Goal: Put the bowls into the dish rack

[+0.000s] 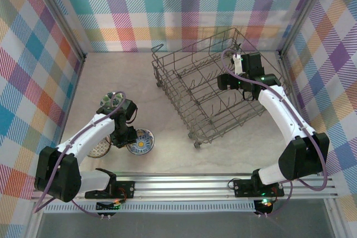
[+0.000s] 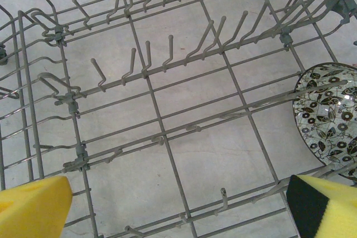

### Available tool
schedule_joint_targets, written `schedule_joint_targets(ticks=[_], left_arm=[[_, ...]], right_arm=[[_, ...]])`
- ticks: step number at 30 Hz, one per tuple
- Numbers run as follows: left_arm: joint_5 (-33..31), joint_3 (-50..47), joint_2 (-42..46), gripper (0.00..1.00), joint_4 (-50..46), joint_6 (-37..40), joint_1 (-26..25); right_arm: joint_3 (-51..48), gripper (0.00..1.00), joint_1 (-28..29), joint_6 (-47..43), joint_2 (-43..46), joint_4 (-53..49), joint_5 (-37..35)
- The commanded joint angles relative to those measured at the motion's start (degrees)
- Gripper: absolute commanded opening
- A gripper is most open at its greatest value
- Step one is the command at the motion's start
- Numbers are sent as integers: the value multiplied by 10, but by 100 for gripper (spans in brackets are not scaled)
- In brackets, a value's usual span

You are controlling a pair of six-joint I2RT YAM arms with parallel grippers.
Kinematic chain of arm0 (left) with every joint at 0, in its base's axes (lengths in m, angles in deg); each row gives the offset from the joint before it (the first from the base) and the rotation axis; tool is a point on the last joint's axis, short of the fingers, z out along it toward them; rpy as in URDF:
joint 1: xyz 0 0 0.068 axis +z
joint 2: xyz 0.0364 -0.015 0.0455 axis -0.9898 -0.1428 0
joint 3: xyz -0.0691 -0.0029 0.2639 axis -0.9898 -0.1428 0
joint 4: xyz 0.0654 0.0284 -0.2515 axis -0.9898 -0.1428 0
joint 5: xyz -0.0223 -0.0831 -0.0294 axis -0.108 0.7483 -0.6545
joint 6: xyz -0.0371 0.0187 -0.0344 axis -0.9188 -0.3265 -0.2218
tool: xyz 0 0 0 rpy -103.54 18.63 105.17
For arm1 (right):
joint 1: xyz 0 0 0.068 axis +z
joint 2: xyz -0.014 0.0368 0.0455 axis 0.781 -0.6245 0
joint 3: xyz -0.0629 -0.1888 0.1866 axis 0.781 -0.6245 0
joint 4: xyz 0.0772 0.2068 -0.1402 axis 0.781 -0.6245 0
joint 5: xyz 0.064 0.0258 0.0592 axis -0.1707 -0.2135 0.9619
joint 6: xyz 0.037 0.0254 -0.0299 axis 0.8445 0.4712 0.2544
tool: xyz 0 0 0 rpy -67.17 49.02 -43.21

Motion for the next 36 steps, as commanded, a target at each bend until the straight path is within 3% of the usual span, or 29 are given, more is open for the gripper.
schedule_joint_targets(ticks=[1, 13, 36], left_arm=[[2, 7, 7, 26, -10, 2, -8], [2, 3, 25, 14, -17, -4, -12], [6, 12, 55, 7, -38, -11, -21]], right_arm=[[-7, 99, 2, 6, 9, 14, 10], [-10, 99, 2, 5, 10, 16, 9], [-12, 99, 2, 8, 12, 18, 10]])
